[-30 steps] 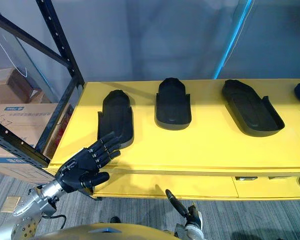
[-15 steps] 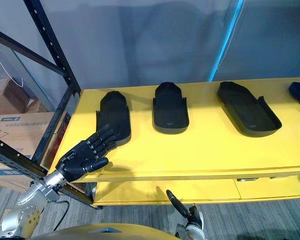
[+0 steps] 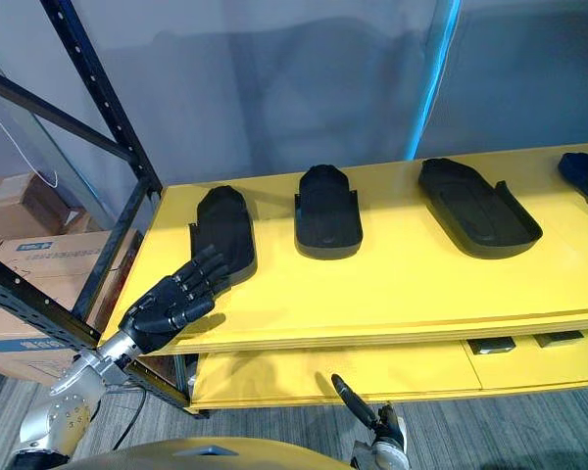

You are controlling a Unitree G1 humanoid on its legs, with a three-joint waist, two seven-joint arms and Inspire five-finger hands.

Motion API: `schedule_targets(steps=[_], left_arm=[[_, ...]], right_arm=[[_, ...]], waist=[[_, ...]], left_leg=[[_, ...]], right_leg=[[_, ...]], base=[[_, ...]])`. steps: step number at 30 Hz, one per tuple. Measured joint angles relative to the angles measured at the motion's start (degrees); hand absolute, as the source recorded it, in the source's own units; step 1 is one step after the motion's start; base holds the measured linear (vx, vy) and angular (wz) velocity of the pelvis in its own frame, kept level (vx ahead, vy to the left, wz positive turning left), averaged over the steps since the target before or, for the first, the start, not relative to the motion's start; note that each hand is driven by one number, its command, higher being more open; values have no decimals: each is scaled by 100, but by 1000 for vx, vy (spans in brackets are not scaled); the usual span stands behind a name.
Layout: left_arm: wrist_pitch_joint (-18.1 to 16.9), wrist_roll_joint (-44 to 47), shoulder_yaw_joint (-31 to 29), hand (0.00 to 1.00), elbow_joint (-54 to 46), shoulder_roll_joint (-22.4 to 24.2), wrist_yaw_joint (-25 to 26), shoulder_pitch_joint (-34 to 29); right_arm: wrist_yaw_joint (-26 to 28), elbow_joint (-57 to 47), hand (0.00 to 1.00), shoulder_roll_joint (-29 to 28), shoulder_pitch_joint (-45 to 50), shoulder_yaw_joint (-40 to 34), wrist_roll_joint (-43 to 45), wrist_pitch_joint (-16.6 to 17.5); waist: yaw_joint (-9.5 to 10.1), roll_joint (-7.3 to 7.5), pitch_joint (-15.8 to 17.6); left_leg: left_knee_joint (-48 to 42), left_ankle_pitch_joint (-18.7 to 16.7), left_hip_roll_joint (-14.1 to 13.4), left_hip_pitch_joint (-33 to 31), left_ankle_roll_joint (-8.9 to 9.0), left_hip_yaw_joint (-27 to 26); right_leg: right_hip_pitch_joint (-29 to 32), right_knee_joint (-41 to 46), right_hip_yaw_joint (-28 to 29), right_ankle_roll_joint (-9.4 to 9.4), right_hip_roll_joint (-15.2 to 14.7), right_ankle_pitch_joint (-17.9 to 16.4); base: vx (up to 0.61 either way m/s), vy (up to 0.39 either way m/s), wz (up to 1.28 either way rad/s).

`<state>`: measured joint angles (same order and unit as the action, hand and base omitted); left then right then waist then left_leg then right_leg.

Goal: Walk over and take three plastic housings, then place them on the shelf

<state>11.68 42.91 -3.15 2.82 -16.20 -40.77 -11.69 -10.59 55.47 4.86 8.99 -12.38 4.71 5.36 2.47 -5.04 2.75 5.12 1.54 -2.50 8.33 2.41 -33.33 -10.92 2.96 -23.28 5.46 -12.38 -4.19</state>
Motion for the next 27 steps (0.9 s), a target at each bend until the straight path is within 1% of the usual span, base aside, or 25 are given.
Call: schedule_targets(steps=[1,3,4,5,6,7,8,11,14,15,16,17,18,19,20,21,22,23,24,26,27], left_arm=[[-126,111,0,100,-25,-5,-121,0],[-263,237,-2,100,-233,-11,-214,2],[-339,401,-4,100,-566,-39,-299,1],[-425,536,-18,100,-1061,-70,-350,7],[-465,677,-18,100,-1327,-88,-395,24],[-582,918,-25,100,-1781,-90,-533,90],[-681,1096,-44,100,-2189,-90,-647,192],[-814,1525,-260,100,-2859,-12,-697,494],[-943,1597,-435,100,-3077,172,-439,570],[-1019,1573,-478,100,-3076,293,-211,559],[-1149,1492,-482,100,-3071,397,102,539],[-1203,1466,-494,100,-3062,451,254,535],[-1438,1230,-577,100,-3038,607,624,531],[-1465,1196,-602,100,-3037,630,667,531],[-1633,1036,-694,100,-3037,693,799,521],[-1727,1007,-720,100,-3037,706,859,512],[-2023,793,-747,100,-3037,734,1036,512],[-2127,741,-748,100,-3038,731,1093,518],[-2332,577,-759,100,-3039,731,1214,534],[-2815,258,-754,100,-3031,727,1644,729],[-2958,151,-753,100,-3027,725,1800,816]], right_arm=[[3,0,100,-4,-10,2,2,0],[8,0,100,-17,-15,2,2,1],[15,1,100,-39,-19,2,2,1],[32,1,100,-72,-30,-2,4,2],[53,1,100,-92,-35,-4,5,1],[130,1,100,-125,-32,-18,6,0],[186,1,100,-142,-27,-41,2,1],[319,-5,100,-194,-12,-64,5,-12],[499,-21,100,-199,-20,-141,2,-123],[558,-21,100,-211,-16,-221,3,-137],[634,-22,100,-230,-14,-306,14,-160],[670,-22,100,-232,-14,-322,14,-170],[771,-23,100,-238,-13,-364,15,-195],[786,-24,100,-241,-13,-378,15,-199],[815,-31,100,-253,-13,-411,21,-209],[846,-37,100,-253,-14,-424,23,-216],[948,-66,100,-249,-15,-468,22,-217],[980,-68,100,-248,-29,-480,22,-216],[1027,-65,100,-249,-73,-504,24,-219],[1096,-63,100,-250,-247,-505,83,-220],[1113,-50,100,-253,-308,-503,104,-223]], waist=[[-15,29,27],[-32,74,66],[-28,91,81],[-30,163,133],[-31,198,155],[-22,256,190],[-20,296,213],[-26,306,219],[-43,285,205],[-46,274,198],[-46,279,203],[-45,282,206],[-45,306,230],[-46,308,235],[-42,321,254],[-42,340,275],[-11,364,353],[1,359,377],[18,386,462],[46,431,787],[46,452,879]], left_leg=[[0,1,0,0,-1,-3],[0,3,0,-2,-2,-6],[-1,11,1,-6,-14,-2],[-2,19,1,-17,-25,10],[-2,23,1,-24,-32,20],[-2,58,1,-33,-82,39],[-2,58,3,-34,-84,55],[-2,63,6,-9,-89,79],[-2,63,3,0,-88,103],[-1,63,3,-1,-88,126],[0,63,-4,-5,-89,164],[0,63,-9,-10,-89,175],[0,64,-26,-29,-94,214],[0,63,-28,-36,-93,217],[1,49,-30,-69,-88,231],[1,40,-31,-97,-117,239],[1,56,-46,-205,-156,239],[0,66,-46,-259,-168,239],[-1,93,-49,-389,-195,238],[-3,194,-84,-702,-272,242],[-3,212,-89,-790,-277,243]], right_leg=[[0,0,0,7,-1,4],[4,0,1,11,-1,9],[3,1,-4,22,0,17],[5,2,-11,24,2,19],[6,2,-13,24,4,20],[6,5,-16,25,5,22],[2,9,-21,33,6,29],[-17,12,-20,43,7,37],[-30,13,-23,46,15,44],[-35,13,-30,49,18,51],[-40,13,-49,50,27,73],[-40,13,-59,49,33,88],[-36,13,-70,26,53,137],[-33,13,-71,24,56,145],[-8,15,-70,24,58,173],[20,14,-71,25,60,197],[137,19,-52,3,79,269],[192,27,-40,-3,94,288],[330,35,-10,-21,112,333],[678,45,33,-60,154,493],[780,50,62,-74,156,516]], base=[[0,0,0],[0,0,0],[0,0,0],[24,20,5],[32,16,7],[30,13,8],[23,9,7],[3,1,2],[1,0,1],[8,5,8],[6,7,10],[-10,15,11],[-15,11,7],[-31,21,7],[-28,19,4],[-68,47,3],[-67,43,1],[-94,49,-2],[-69,31,-2],[-106,53,0],[-123,63,0]])
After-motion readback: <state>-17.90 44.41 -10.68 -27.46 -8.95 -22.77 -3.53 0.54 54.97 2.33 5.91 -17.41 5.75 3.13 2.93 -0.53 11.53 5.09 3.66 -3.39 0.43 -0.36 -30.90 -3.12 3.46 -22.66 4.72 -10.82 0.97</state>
